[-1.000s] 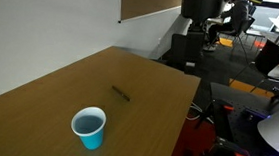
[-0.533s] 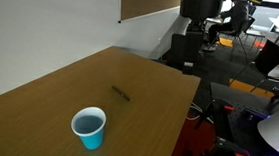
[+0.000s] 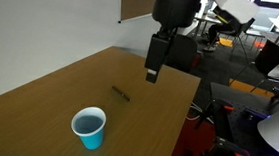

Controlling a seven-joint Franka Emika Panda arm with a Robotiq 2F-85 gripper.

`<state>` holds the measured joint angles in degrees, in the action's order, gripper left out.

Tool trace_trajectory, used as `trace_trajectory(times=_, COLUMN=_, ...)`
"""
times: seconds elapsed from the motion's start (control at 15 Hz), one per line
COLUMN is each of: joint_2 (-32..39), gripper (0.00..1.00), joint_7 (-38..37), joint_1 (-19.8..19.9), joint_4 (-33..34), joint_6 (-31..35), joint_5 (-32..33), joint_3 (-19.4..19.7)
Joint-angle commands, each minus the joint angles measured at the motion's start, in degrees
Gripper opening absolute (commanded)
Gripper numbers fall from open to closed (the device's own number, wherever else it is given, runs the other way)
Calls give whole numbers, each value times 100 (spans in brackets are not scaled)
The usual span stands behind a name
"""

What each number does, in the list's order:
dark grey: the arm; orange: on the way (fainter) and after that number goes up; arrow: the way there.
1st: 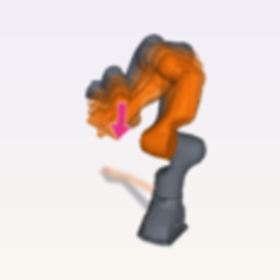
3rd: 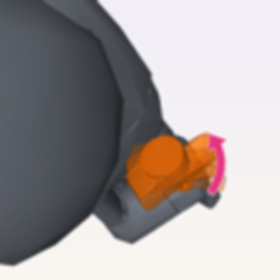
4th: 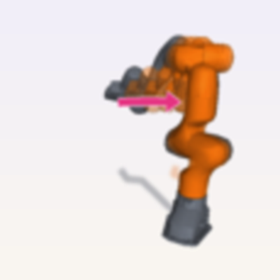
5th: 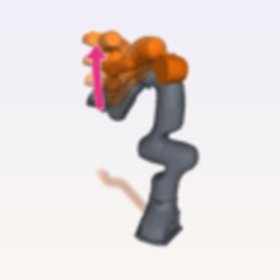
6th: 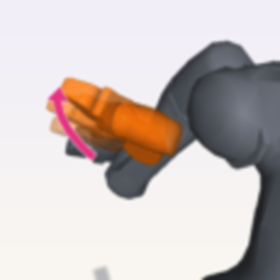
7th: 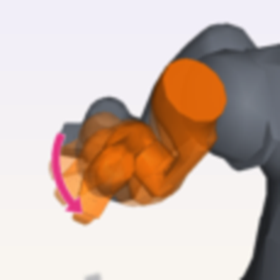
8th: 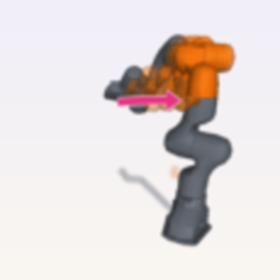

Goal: Move the blue cup to the top right corner of the table

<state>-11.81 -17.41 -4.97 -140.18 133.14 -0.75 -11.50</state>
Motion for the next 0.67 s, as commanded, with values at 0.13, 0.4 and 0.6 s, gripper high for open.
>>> trace_trajectory(times=0.13, joint_2=1254, gripper=100, joint_7=-736, joint_1=-15, joint_4=790, joint_6=868, joint_5=760, joint_3=-17)
trace_trajectory(times=0.4, joint_2=2067, gripper=100, joint_7=-1034, joint_1=-175, joint_4=1402, joint_6=967, joint_5=1206, joint_3=192)
trace_trajectory(times=0.6, joint_2=2511, gripper=100, joint_7=-974, joint_1=-326, joint_4=1751, joint_6=879, joint_5=1160, joint_3=373)
